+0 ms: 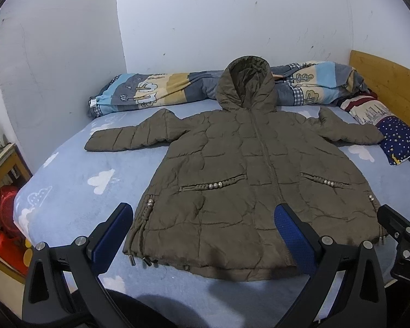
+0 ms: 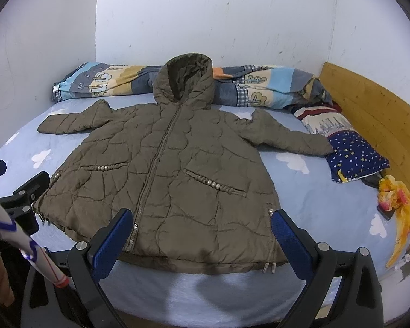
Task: Fold large clothes
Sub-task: 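Move the right tool toward the jacket sleeve beside the star pillow, then lower the right tool onto the sleeve cuff and close on it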
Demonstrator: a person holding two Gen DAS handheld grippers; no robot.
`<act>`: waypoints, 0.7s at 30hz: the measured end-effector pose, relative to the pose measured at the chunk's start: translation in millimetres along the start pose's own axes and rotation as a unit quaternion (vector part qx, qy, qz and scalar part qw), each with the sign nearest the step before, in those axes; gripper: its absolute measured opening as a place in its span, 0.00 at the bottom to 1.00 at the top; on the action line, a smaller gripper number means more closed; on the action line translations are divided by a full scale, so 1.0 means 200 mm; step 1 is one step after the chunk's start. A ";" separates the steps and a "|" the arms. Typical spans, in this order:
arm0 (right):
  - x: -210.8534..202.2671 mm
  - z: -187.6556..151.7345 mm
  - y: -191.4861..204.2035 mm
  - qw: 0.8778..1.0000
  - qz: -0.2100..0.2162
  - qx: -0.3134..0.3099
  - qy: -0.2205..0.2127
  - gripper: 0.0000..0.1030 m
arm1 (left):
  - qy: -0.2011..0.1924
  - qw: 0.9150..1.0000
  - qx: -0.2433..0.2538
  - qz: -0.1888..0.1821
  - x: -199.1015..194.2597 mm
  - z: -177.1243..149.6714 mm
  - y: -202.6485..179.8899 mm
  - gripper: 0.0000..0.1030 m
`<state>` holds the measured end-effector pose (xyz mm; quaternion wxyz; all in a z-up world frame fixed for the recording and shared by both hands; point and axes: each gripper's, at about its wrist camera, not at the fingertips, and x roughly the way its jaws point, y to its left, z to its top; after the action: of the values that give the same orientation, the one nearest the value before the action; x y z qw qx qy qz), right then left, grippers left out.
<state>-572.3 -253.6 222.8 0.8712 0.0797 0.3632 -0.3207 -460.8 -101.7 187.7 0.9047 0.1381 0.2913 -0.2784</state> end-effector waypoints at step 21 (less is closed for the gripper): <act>0.47 0.37 -0.55 0.993 -0.047 0.107 0.020 0.99 | -0.007 0.999 0.028 -0.026 0.63 0.52 -0.36 1.00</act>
<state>-547.8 -412.9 222.4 0.8341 0.1618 0.3469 -0.3971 -371.3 -256.2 188.5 0.8951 0.1537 0.2801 -0.3110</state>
